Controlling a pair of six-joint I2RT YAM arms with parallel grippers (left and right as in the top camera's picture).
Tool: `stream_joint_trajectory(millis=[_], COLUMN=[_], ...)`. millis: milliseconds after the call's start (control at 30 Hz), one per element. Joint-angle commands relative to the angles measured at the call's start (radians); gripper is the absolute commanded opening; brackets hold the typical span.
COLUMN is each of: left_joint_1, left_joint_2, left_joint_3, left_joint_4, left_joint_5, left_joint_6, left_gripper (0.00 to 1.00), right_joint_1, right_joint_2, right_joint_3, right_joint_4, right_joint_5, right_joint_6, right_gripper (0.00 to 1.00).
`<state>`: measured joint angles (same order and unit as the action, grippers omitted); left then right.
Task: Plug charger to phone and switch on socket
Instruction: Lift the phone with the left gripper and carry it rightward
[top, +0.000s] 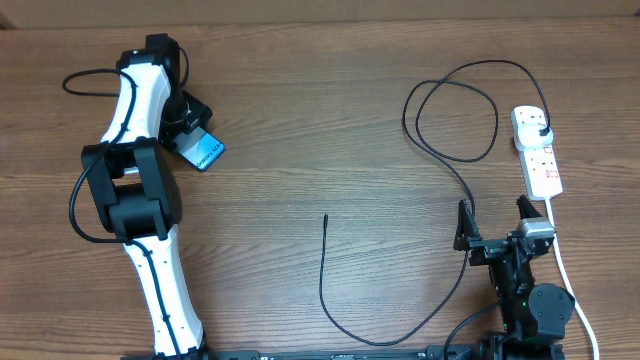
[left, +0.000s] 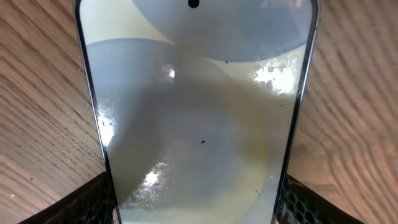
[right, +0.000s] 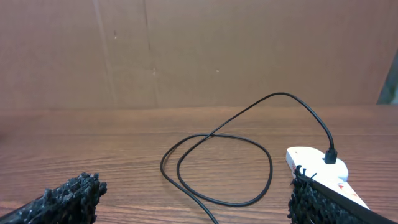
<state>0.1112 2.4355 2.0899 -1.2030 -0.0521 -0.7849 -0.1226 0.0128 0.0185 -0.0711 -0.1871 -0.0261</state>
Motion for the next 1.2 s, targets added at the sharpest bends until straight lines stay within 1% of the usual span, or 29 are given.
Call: stream_joint_trajectory(millis=[0, 300, 500, 600, 633, 867, 967, 1167], left_joint_1=[0.0, 0.0, 0.0, -0.002, -0.005, -0.041, -0.061, -0.101], left_joint_2=[0.002, 0.002, 0.002, 0.001, 0.001, 0.001, 0.001, 0.001], left_joint_3=[0.067, 0.145, 0.172, 0.176, 0.179, 0.191, 0.191, 0.191], left_joint_4=[-0.014, -0.054, -0.057, -0.057, -0.057, -0.061, -0.059, -0.056], left_joint_5=[0.01, 0.036, 0.126, 0.163, 0.185, 0.211, 0.244, 0.319], left_joint_6=[0.016, 0.045, 0.092, 0.094, 0.107, 0.14, 0.166, 0.167], left_gripper=[0.04, 0.04, 0.04, 0.04, 0.04, 0.04, 0.04, 0.04], right_joint_1=[0.006, 0.006, 0.006, 0.006, 0.006, 0.006, 0.006, 0.006], right_joint_2=[-0.01, -0.01, -0.01, -0.01, -0.01, -0.01, -0.01, -0.01], right_joint_3=[-0.011, -0.011, -0.011, -0.011, -0.011, -0.011, -0.011, -0.011], right_joint_4=[0.005, 0.005, 0.005, 0.005, 0.005, 0.005, 0.005, 0.005], right_joint_5=[-0.005, -0.005, -0.005, -0.005, -0.005, -0.005, -0.005, -0.005], right_joint_6=[0.002, 0.002, 0.002, 0.002, 0.002, 0.002, 0.002, 0.002], right_gripper=[1.0, 1.0, 1.0, 1.0, 1.0, 1.0, 1.0, 1.0])
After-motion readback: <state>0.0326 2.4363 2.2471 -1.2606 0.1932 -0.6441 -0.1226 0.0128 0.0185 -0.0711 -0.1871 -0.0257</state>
